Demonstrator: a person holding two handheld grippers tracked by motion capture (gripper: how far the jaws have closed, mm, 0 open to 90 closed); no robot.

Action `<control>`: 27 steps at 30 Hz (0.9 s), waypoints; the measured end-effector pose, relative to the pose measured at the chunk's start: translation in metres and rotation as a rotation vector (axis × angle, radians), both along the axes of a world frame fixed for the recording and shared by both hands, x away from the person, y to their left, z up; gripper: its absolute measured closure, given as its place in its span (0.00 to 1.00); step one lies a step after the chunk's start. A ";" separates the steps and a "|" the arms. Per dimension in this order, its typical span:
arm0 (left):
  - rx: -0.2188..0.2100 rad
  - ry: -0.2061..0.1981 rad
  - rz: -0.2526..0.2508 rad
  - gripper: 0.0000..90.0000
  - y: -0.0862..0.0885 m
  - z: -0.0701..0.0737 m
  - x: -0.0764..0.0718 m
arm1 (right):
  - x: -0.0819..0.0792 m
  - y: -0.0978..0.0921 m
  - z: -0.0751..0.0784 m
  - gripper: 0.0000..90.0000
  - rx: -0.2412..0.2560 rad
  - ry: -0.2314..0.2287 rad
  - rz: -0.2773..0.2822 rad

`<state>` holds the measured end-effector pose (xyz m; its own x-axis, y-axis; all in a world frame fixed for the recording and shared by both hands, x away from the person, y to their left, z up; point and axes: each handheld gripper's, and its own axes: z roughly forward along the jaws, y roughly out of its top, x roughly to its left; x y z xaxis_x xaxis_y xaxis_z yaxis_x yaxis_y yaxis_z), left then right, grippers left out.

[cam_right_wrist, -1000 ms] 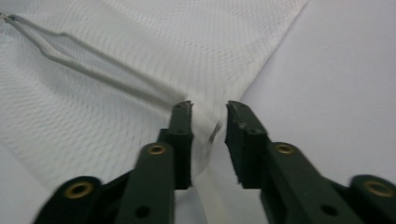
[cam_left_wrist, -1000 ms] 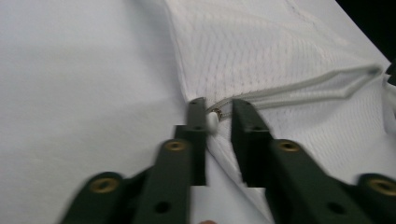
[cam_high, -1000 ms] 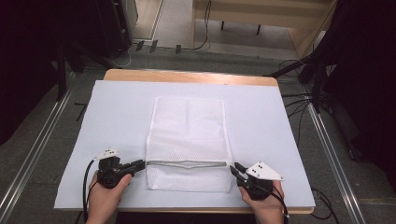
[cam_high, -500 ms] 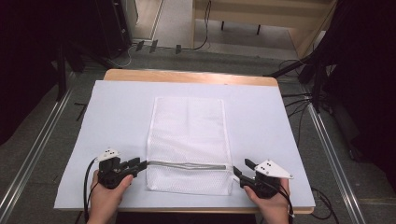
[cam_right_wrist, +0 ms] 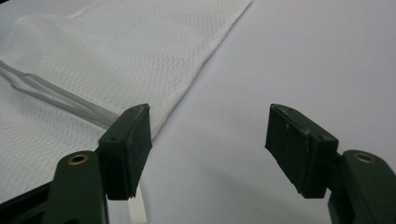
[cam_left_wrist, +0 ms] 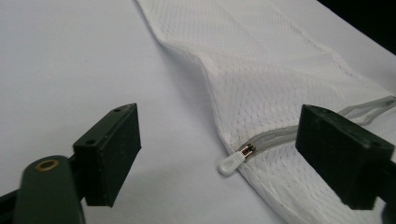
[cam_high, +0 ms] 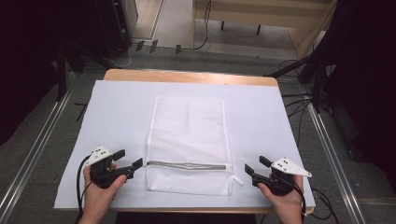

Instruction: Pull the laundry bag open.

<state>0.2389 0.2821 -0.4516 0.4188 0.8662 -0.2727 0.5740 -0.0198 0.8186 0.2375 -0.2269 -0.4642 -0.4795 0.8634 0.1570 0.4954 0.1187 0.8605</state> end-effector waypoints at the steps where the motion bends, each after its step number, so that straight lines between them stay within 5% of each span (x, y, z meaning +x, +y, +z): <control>1: 0.006 -0.008 -0.017 0.15 0.003 0.001 -0.001 | 0.001 -0.003 0.000 0.35 0.000 0.003 -0.002; 5: -0.019 -0.033 -0.037 0.10 0.016 0.003 -0.002 | 0.002 -0.012 -0.001 0.31 0.006 0.006 -0.007; 14: 0.024 -0.077 -0.009 0.07 0.037 0.005 -0.005 | 0.001 -0.034 0.002 0.28 0.020 -0.009 -0.060; 16: 0.031 -0.080 -0.010 0.00 0.038 0.005 -0.005 | 0.001 -0.038 0.001 0.28 0.020 -0.010 -0.072; 27: 0.051 -0.086 -0.017 0.00 0.037 0.004 -0.005 | 0.001 -0.039 -0.001 0.27 0.008 -0.003 -0.082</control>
